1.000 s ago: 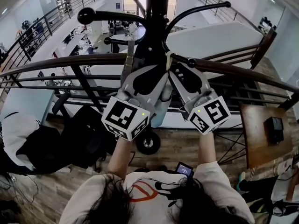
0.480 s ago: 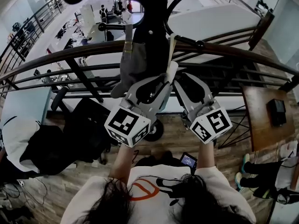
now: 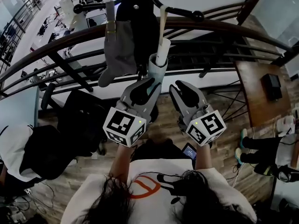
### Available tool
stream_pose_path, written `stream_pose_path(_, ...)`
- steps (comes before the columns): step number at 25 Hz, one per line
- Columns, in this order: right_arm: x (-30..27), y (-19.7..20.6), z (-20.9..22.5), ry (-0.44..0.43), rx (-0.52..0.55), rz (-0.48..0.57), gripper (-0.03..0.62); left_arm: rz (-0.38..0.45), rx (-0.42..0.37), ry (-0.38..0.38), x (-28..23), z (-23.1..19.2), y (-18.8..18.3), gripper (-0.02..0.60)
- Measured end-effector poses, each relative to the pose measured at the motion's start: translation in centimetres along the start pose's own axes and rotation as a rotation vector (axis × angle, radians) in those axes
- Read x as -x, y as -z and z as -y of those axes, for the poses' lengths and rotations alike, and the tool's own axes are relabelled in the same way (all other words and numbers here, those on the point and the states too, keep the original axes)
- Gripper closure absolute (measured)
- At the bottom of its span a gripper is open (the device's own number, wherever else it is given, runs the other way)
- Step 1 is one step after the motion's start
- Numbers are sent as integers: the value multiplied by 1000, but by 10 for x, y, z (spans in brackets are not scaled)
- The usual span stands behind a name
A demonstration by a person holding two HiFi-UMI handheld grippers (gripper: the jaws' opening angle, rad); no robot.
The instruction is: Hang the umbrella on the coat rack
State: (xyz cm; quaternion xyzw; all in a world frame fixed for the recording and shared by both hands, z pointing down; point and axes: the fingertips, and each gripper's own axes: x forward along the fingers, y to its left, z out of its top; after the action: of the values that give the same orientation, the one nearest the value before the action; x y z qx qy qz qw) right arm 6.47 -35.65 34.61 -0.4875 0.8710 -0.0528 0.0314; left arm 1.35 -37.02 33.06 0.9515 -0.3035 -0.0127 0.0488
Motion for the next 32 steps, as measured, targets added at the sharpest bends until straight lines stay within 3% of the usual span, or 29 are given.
stream_pose_path(6, 7, 33, -5, -1, -18, -78, 507, -51, 36, -19, 3, 5, 33, 497)
stream_pose_path(13, 36, 49, -16, -38, -35, -110, 542, -85, 54, -94, 15, 21, 56, 500)
stream_pose_path(24, 162, 56, -24, -33, -48, -80, 586, -120, 45, -93, 30, 145, 84, 499)
stream_pose_path(32, 244, 80, -52, -56, -67, -95, 586, -150, 43, -142, 70, 224, 108, 505)
